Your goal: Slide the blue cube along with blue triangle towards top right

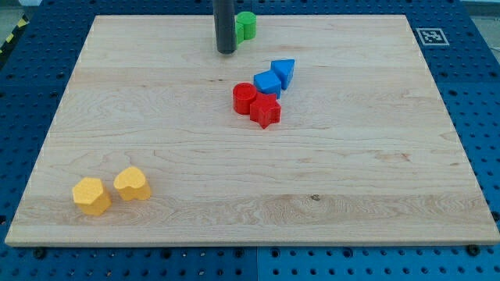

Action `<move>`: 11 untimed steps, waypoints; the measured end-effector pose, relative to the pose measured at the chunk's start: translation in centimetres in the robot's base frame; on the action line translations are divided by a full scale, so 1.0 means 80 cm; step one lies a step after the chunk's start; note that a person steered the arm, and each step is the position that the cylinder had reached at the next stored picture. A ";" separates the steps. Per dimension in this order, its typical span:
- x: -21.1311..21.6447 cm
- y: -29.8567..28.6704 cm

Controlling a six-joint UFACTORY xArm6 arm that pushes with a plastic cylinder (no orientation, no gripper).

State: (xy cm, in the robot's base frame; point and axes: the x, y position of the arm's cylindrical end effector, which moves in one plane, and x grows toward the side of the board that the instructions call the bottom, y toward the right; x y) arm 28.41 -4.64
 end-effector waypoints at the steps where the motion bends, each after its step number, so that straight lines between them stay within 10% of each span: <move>1: -0.009 -0.002; 4: -0.025 -0.003; 8: 0.157 0.035; 11: 0.113 0.093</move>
State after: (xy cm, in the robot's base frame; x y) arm 37.42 2.82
